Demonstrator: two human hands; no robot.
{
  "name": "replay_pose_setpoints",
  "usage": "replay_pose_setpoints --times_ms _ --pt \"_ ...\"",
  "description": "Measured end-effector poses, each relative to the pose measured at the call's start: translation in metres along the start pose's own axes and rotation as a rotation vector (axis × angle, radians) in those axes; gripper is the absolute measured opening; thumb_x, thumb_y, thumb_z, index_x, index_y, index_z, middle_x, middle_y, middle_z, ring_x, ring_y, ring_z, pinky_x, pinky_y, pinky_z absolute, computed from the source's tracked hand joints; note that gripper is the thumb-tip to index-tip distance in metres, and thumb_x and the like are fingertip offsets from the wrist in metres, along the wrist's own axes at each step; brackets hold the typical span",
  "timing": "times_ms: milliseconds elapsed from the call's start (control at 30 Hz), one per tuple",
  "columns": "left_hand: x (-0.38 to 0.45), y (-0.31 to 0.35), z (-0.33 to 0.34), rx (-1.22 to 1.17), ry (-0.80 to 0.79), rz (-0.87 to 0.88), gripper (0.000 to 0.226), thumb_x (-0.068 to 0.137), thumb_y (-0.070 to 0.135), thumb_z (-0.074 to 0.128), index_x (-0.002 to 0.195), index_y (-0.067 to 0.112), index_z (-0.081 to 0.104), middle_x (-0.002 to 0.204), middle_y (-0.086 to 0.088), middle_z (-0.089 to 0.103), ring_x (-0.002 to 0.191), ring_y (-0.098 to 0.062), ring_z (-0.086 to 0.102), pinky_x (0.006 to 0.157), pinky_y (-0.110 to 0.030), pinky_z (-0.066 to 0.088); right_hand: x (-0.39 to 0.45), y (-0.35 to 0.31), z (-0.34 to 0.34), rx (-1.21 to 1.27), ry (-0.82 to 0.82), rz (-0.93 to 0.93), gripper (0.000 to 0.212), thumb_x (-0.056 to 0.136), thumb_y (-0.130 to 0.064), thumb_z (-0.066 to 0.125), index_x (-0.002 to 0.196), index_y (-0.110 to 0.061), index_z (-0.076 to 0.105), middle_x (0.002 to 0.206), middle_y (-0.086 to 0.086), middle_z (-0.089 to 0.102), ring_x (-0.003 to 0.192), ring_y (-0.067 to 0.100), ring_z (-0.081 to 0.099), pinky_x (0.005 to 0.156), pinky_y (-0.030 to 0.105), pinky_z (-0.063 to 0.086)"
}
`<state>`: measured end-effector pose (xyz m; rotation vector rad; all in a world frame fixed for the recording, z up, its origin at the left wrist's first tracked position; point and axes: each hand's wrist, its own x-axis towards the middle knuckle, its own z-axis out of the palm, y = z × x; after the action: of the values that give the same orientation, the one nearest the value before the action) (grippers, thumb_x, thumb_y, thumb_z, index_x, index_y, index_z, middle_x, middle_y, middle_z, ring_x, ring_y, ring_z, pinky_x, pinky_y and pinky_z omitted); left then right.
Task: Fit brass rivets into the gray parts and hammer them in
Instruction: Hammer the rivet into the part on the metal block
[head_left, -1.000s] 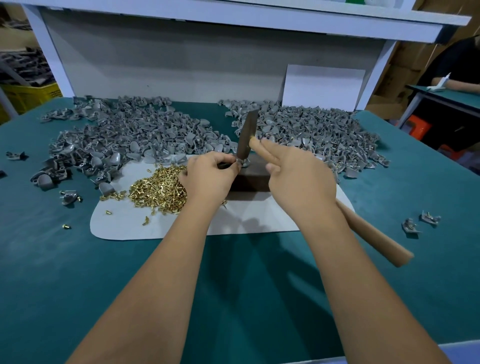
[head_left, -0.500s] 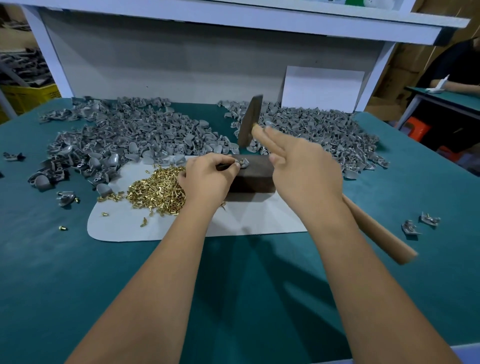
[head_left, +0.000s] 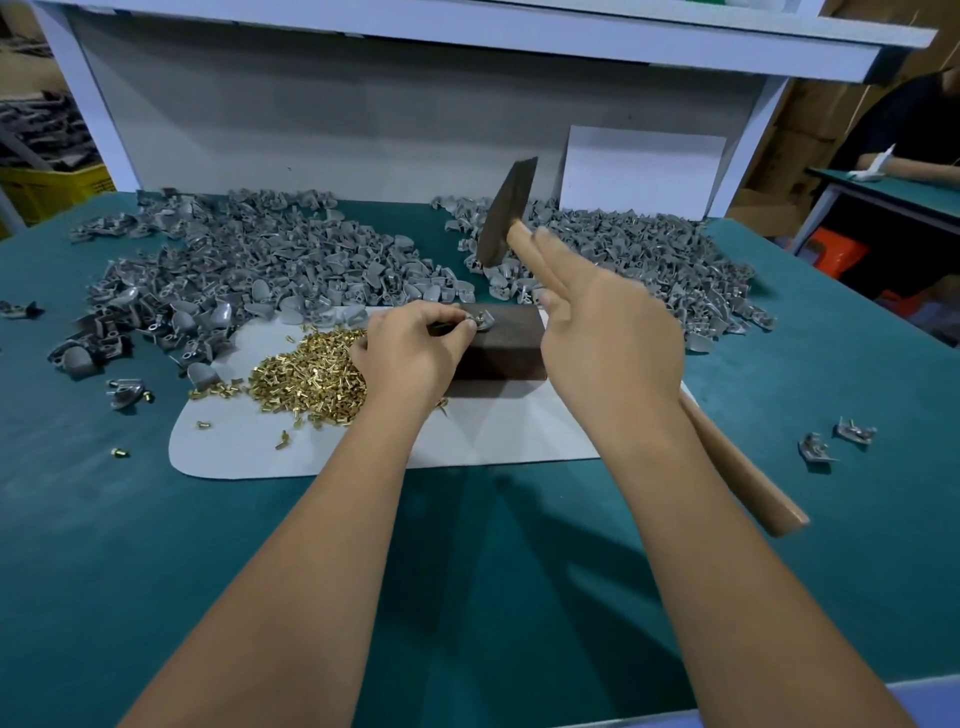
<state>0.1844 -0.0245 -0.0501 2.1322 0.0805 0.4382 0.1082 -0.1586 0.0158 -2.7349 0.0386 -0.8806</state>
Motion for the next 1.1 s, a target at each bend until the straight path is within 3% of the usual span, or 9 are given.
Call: replay_pose_setpoints --times_ms 133,167,233,333,500,700,833,933,1100 --pt "0.0 -0.002 -0.001 -0.037 -0.008 -0.004 0.01 0.085 0.046 0.071 0.075 0.047 0.067 0.107 0.018 0.071 0.124 -0.016 0.051 0.106 -0.042 0.027 -0.005 0.0 0.004 -0.095 -0.184 -0.056 0.056 0.091 -0.017 0.052 0.134 -0.051 0.04 0.102 0.001 0.068 0.09 0.029 0.063 0.059 0.031 0.03" --pt "0.0 -0.001 -0.002 -0.029 -0.001 -0.012 0.002 0.085 0.046 0.07 0.084 0.045 0.071 0.11 0.017 0.07 0.125 -0.016 0.05 0.103 -0.038 0.024 0.0 0.0 0.002 -0.08 -0.183 -0.052 0.054 0.091 -0.018 0.052 0.133 -0.051 0.042 0.103 0.001 0.068 0.091 0.03 0.063 0.061 0.031 0.033" --pt "-0.002 -0.001 -0.002 -0.001 -0.018 -0.016 0.017 0.086 0.047 0.069 0.101 0.039 0.074 0.117 0.016 0.068 0.127 -0.016 0.047 0.094 -0.034 0.018 0.011 0.0 0.0 -0.011 -0.162 -0.009 0.05 0.092 -0.02 0.051 0.132 -0.049 0.044 0.11 0.001 0.067 0.098 0.031 0.062 0.068 0.033 0.041" --pt "-0.003 -0.002 -0.001 0.002 -0.023 0.001 0.019 0.088 0.047 0.066 0.104 0.039 0.074 0.117 0.016 0.068 0.128 -0.018 0.046 0.091 -0.036 0.017 0.023 0.007 0.005 0.113 -0.073 0.121 0.041 0.095 -0.021 0.047 0.13 -0.041 0.047 0.114 0.006 0.064 0.097 0.032 0.06 0.075 0.038 0.047" --pt "-0.003 0.0 -0.002 -0.038 -0.041 -0.019 0.013 0.089 0.046 0.064 0.096 0.041 0.075 0.115 0.022 0.068 0.126 -0.017 0.046 0.092 -0.036 0.014 0.023 0.023 0.024 0.042 -0.085 0.34 0.011 0.097 -0.017 0.042 0.104 -0.017 0.051 0.091 0.008 0.06 0.074 0.03 0.045 0.052 0.03 0.025" --pt "-0.001 0.0 -0.006 -0.091 -0.068 -0.062 0.017 0.088 0.045 0.066 0.072 0.05 0.066 0.105 0.026 0.067 0.125 -0.014 0.045 0.092 -0.035 0.017 0.009 0.035 0.048 0.072 -0.214 0.399 0.015 0.1 -0.018 0.036 0.109 -0.012 0.046 0.104 0.015 0.062 0.099 0.035 0.055 0.059 0.034 0.026" --pt "-0.001 0.001 -0.009 -0.129 -0.079 -0.08 0.027 0.087 0.043 0.068 0.061 0.05 0.063 0.085 0.036 0.058 0.125 -0.013 0.044 0.1 -0.037 0.02 0.011 0.036 0.049 0.052 -0.198 0.411 0.018 0.101 -0.023 0.035 0.109 -0.01 0.045 0.105 0.018 0.061 0.099 0.036 0.055 0.054 0.033 0.022" --pt "-0.001 0.001 -0.01 -0.172 -0.094 -0.085 0.031 0.086 0.04 0.07 0.057 0.05 0.064 0.086 0.036 0.06 0.126 -0.014 0.047 0.112 -0.045 0.024 0.01 0.036 0.049 0.053 -0.183 0.431 0.018 0.1 -0.02 0.039 0.11 -0.008 0.049 0.106 0.018 0.061 0.099 0.037 0.056 0.059 0.032 0.027" --pt "-0.002 0.002 -0.012 -0.202 -0.101 -0.088 0.035 0.086 0.038 0.07 0.054 0.05 0.064 0.088 0.034 0.063 0.123 -0.017 0.05 0.111 -0.047 0.031 0.011 0.037 0.048 0.063 -0.172 0.453 0.019 0.098 -0.019 0.043 0.111 -0.011 0.055 0.106 0.015 0.063 0.083 0.03 0.047 0.057 0.031 0.024"
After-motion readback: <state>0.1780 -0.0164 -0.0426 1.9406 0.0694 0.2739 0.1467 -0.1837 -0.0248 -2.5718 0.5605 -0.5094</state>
